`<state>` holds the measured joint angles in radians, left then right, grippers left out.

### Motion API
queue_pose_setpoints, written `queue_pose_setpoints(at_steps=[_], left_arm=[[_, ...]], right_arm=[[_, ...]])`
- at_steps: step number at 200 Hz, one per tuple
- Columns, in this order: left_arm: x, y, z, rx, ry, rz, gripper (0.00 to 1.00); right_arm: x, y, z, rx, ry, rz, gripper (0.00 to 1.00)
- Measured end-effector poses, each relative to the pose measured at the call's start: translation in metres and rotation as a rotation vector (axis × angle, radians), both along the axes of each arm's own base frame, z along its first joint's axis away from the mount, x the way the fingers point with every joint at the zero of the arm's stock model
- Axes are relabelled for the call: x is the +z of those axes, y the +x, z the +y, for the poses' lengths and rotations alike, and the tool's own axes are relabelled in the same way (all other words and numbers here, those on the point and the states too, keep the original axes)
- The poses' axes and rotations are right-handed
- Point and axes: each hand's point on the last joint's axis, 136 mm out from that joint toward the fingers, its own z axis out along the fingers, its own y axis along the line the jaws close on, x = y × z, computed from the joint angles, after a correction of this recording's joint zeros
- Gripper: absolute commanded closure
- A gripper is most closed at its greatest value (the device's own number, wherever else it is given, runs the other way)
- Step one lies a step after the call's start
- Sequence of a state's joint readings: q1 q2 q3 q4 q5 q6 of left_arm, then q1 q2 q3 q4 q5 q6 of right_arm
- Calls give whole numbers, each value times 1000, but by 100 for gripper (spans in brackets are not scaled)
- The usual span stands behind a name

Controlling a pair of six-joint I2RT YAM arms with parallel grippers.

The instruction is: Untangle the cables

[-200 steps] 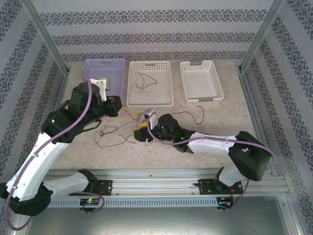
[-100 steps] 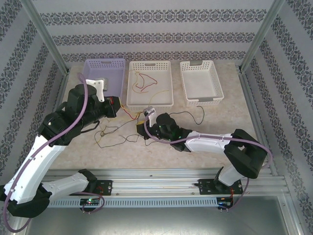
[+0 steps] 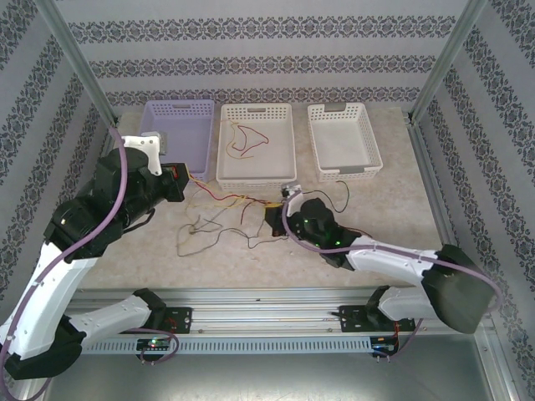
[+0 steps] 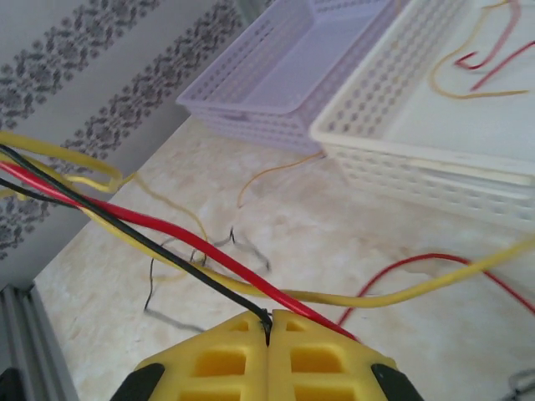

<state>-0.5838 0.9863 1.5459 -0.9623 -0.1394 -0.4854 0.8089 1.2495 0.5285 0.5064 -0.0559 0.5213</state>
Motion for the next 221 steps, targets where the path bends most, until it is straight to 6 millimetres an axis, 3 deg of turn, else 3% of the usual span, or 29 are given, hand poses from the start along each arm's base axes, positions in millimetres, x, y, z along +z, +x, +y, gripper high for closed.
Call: queue_pose_setpoints(at_steps=[30, 83, 111, 139, 169, 192, 221], left_arm=[[-2, -2, 5, 7, 41, 3, 100], [9, -6, 18, 22, 126, -33, 100], [20, -7, 36, 84, 188, -74, 100], [29, -9, 50, 126, 241, -102, 100], [28, -12, 59, 147, 290, -102, 100], [28, -12, 65, 167, 334, -105, 100], [31, -12, 74, 195, 376, -118, 100]], right_arm=[[4, 5, -43, -101, 32, 3, 100], [41, 15, -139, -360, 134, -32, 100], [36, 18, -188, -519, 123, 8, 100], [19, 13, -210, -586, 92, 80, 100], [12, 6, -221, -618, 75, 129, 100], [26, 3, -232, -659, 69, 131, 100], [46, 1, -267, -785, 81, 119, 100]])
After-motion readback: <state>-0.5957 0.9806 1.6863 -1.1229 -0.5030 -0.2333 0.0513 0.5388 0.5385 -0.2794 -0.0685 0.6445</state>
